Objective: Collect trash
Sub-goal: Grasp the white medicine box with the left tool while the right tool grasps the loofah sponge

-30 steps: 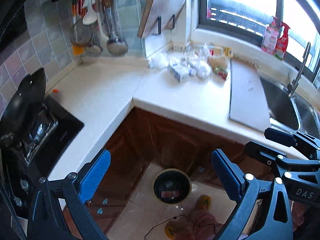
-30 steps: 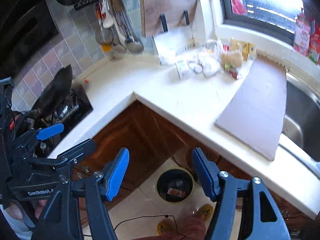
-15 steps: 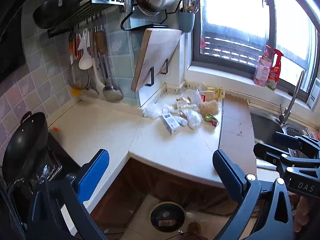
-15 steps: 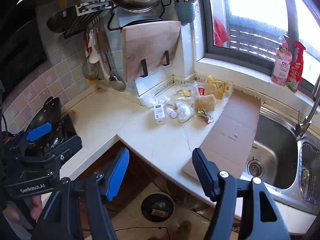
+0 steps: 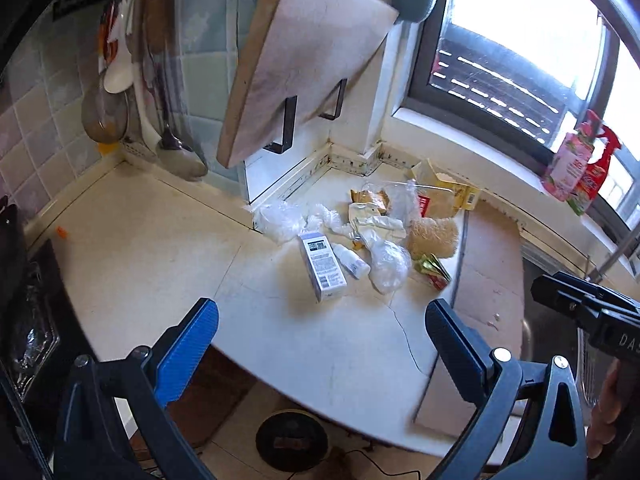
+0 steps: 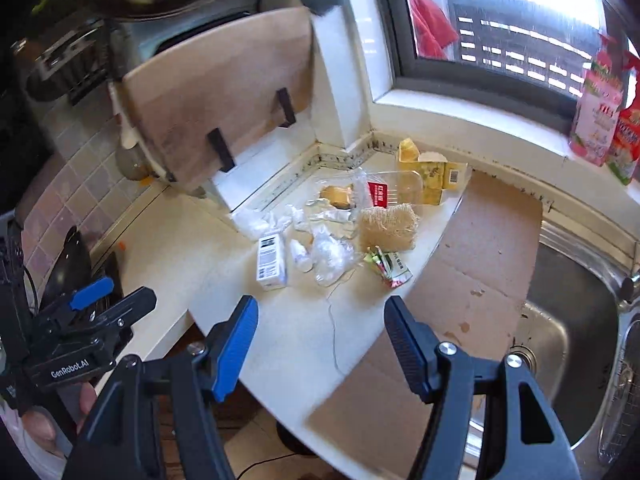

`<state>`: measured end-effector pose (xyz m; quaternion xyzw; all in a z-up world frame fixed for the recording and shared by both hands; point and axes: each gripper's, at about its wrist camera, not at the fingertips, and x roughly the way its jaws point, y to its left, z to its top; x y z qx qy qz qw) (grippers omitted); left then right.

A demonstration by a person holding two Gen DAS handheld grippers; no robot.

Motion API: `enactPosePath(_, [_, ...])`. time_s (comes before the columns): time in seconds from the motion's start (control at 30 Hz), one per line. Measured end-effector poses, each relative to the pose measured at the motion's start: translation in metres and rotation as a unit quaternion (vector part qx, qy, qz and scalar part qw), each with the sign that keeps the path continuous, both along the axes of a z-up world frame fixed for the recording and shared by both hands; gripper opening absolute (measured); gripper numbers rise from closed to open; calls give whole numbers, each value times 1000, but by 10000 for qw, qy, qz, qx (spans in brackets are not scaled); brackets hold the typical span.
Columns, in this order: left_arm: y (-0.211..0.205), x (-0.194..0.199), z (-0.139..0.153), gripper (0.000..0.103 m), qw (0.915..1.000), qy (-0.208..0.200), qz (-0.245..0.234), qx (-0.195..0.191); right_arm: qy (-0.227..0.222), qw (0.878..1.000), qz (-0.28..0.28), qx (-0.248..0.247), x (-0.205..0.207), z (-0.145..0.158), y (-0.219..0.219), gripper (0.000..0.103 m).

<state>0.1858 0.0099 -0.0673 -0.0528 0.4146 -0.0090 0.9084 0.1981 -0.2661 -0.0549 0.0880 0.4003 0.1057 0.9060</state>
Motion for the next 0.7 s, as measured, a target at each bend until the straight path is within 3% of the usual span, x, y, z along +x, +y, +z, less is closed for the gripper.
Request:
enactPosePath(0.4, [-7,100,-73,102,9972,618,405,-119,501,9985,-27,235,118,-46,-33,66])
enactPosePath(0.57, [0,129,-107,102,9922,972,672,-396,809,9944,-353,586,161,-79,-59,66])
enactPosePath(0.7, [5,144,-126,100,9882,1163,811,-575,951,9927,-249,702,185,-104,-69,66])
